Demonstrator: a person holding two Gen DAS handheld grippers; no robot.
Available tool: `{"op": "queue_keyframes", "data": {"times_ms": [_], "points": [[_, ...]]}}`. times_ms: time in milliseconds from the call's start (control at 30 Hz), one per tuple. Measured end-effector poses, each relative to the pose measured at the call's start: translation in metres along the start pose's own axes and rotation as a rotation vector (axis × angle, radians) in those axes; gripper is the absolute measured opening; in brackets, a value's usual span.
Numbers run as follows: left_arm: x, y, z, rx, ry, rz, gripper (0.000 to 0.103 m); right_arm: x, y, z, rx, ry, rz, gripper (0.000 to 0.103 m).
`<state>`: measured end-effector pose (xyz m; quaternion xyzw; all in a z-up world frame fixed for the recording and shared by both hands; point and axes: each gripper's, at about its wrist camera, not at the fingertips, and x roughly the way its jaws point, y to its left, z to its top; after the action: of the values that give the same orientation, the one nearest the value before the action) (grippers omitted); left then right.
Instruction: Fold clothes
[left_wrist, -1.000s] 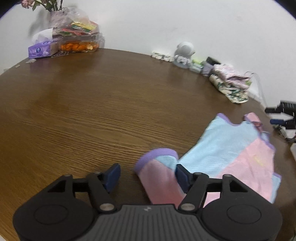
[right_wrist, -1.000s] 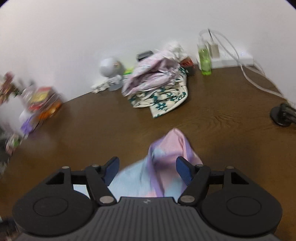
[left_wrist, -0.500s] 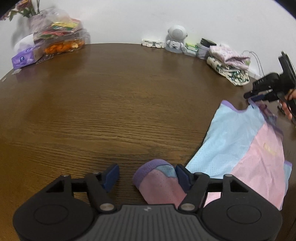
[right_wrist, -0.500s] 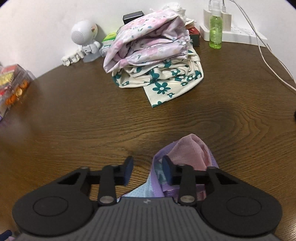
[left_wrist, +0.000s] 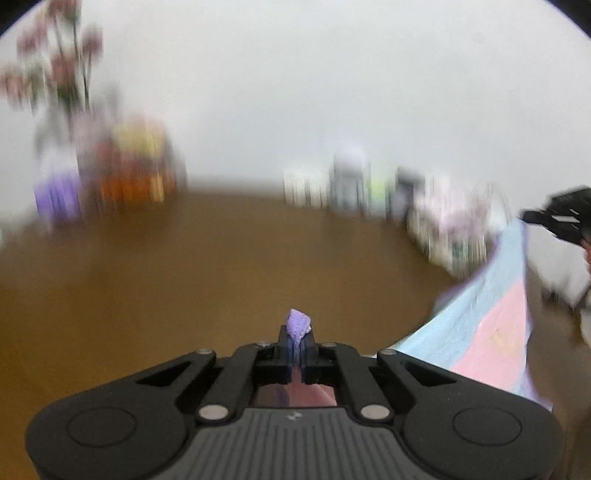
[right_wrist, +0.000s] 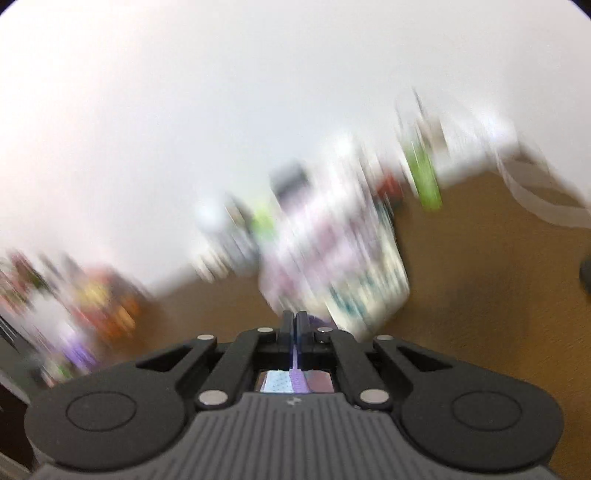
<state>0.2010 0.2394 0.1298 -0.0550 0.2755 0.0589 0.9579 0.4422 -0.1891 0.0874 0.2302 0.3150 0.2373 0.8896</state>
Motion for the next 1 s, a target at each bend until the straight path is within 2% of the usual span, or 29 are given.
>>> {"op": "queue_keyframes", "data": {"times_ms": [67, 133, 167, 233, 267, 333, 433, 567, 633, 733, 800, 900, 933, 967, 1000], "points": [[-0.029, -0.001, 0.044, 0.014, -0.153, 0.034, 0.002, -0.049, 0.019, 0.031, -0.026, -0.139, 0.094, 0.001], [-0.064, 0.001, 0.075, 0.008, -0.312, 0.068, 0.003, -0.093, 0.035, 0.042, -0.094, -0.224, 0.146, 0.001], [-0.077, 0.005, 0.082, -0.006, -0.357, 0.073, 0.004, -0.114, 0.042, 0.044, -0.135, -0.257, 0.162, 0.001], [-0.088, 0.013, 0.083, -0.036, -0.392, 0.083, 0.006, -0.156, 0.056, 0.048, -0.216, -0.322, 0.196, 0.001], [-0.088, 0.018, 0.078, -0.049, -0.385, 0.089, 0.008, -0.172, 0.061, 0.045, -0.259, -0.330, 0.203, 0.001], [-0.079, 0.030, 0.058, -0.072, -0.340, 0.099, 0.008, -0.185, 0.060, 0.022, -0.349, -0.282, 0.191, 0.001], [-0.048, 0.052, 0.006, -0.097, -0.212, 0.104, 0.008, -0.180, 0.039, -0.028, -0.409, -0.159, 0.173, 0.001], [0.006, 0.081, -0.082, -0.160, 0.040, 0.139, 0.007, -0.146, -0.023, -0.107, -0.313, 0.060, 0.127, 0.001], [0.018, 0.095, -0.115, -0.213, 0.117, 0.146, 0.006, -0.128, -0.057, -0.142, -0.238, 0.150, 0.077, 0.001], [0.012, 0.109, -0.139, -0.273, 0.127, 0.135, 0.007, -0.114, -0.100, -0.174, -0.114, 0.220, 0.034, 0.001], [0.008, 0.117, -0.139, -0.294, 0.125, 0.133, 0.012, -0.113, -0.109, -0.184, -0.082, 0.234, 0.040, 0.001], [0.003, 0.118, -0.136, -0.295, 0.139, 0.143, 0.031, -0.108, -0.108, -0.187, -0.074, 0.245, 0.049, 0.009], [0.000, 0.115, -0.136, -0.289, 0.137, 0.142, 0.042, -0.104, -0.102, -0.184, -0.088, 0.247, 0.047, 0.018], [-0.006, 0.111, -0.136, -0.282, 0.128, 0.138, 0.053, -0.101, -0.094, -0.183, -0.108, 0.248, 0.044, 0.039], [-0.011, 0.106, -0.137, -0.276, 0.120, 0.135, 0.056, -0.096, -0.086, -0.183, -0.136, 0.248, 0.040, 0.049]]}}
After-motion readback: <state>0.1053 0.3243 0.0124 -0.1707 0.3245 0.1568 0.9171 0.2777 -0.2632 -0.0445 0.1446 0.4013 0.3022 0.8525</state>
